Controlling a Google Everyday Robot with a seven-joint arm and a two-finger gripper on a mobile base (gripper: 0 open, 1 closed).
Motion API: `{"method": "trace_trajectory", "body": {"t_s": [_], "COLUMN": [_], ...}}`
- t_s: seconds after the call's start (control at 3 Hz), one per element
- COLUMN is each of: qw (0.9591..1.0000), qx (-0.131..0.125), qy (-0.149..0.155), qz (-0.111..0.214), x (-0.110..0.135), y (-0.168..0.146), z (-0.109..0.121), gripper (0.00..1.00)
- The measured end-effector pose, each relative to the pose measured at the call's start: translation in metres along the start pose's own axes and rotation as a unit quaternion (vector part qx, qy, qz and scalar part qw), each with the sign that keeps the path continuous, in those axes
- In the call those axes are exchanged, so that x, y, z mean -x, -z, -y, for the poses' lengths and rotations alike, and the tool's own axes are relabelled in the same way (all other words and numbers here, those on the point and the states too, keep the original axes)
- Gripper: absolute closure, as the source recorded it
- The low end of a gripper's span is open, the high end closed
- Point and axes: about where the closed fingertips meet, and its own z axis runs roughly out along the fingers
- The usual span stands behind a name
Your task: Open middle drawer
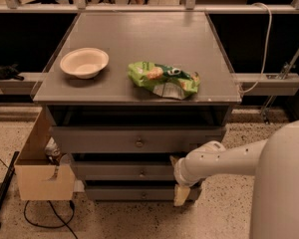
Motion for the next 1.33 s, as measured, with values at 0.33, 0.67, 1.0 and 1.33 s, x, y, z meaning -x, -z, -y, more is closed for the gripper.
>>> {"method": "trace_trajectory", "body": {"t_s": [0.33, 0.67, 1.0, 1.33], "qw": [0.9996, 0.9986, 0.9954, 0.9954], "qx": [0.007, 0.006, -0.02, -0.02], "qy": [-0.017, -0.039, -0.065, -0.065], "qz": [0.019, 0.034, 0.067, 0.067], "x": [-0.007, -0.018, -0.011, -0.011], "y": [-0.019, -0.03, -0.046, -0.046], "z": [0.008, 0.018, 0.044, 0.044], "gripper": [0.0, 0.0, 0.0, 0.0]}}
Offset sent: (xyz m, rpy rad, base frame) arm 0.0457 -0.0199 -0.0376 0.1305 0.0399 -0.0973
